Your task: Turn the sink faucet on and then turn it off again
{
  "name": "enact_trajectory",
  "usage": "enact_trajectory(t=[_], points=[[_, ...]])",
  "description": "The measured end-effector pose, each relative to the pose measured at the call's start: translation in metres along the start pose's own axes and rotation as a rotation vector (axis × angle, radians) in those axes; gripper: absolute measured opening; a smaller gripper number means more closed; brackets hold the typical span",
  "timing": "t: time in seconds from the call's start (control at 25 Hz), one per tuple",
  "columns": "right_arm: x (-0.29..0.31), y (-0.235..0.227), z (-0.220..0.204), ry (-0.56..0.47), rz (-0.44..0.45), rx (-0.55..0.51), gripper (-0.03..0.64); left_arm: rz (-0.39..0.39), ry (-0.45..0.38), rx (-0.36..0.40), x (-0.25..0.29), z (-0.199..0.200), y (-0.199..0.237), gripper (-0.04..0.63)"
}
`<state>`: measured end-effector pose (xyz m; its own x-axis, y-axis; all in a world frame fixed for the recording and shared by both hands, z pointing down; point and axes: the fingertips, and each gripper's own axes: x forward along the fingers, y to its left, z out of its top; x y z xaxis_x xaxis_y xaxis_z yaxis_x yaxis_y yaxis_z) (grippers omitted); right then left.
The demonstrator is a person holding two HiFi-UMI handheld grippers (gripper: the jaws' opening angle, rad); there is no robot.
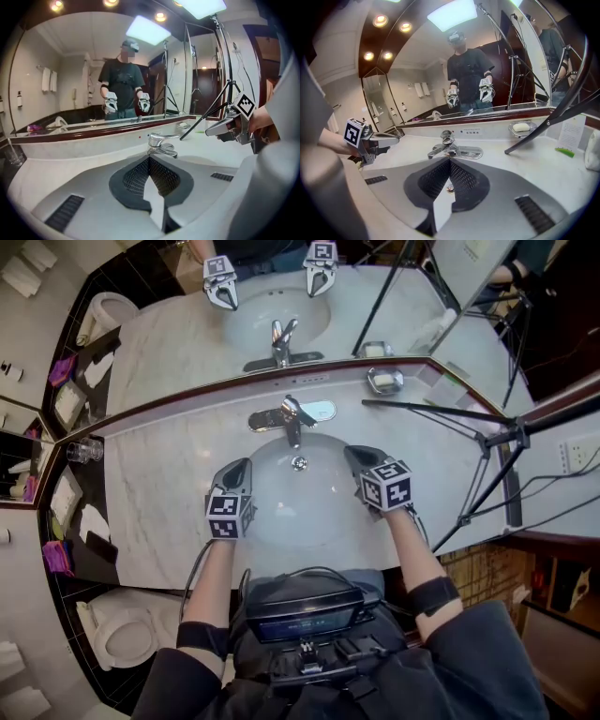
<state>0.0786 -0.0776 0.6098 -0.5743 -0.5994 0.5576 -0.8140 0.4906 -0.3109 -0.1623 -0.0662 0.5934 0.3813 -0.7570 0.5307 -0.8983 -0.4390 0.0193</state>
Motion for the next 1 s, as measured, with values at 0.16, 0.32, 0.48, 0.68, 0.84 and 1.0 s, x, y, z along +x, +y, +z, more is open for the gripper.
enact_trajectory(t=[0.16,0.32,0.48,0.68,0.84,1.0], points=[[-0.003,0.0,-0.003,0.003,-0.002,-0.001,0.026,0.005,-0.009,-0.053,-0.014,-0.003,0.002,0.0],[-0.005,0.0,-0.003,0.003,-0.003,-0.002,0.026,0.007,-0.017,-0.058,-0.025,-0.004,0.004,0.0],[-0.005,0.0,-0.004,0.003,-0.004,-0.005,0.026,0.013,-0.008,-0.081,-0.03,-0.013,0.006,0.0],[-0.005,0.001,-0.005,0.003,-0.002,-0.003,0.026,0.01,-0.007,-0.069,-0.031,-0.016,0.002,0.0],[-0.003,0.003,-0.004,0.002,0.001,-0.005,0.026,0.006,-0.016,-0.054,-0.029,-0.012,0.0,0.0],[-0.002,0.002,-0.003,-0.011,-0.011,-0.019,0.028,0.003,-0.02,-0.045,-0.028,-0.009,-0.001,0.0]])
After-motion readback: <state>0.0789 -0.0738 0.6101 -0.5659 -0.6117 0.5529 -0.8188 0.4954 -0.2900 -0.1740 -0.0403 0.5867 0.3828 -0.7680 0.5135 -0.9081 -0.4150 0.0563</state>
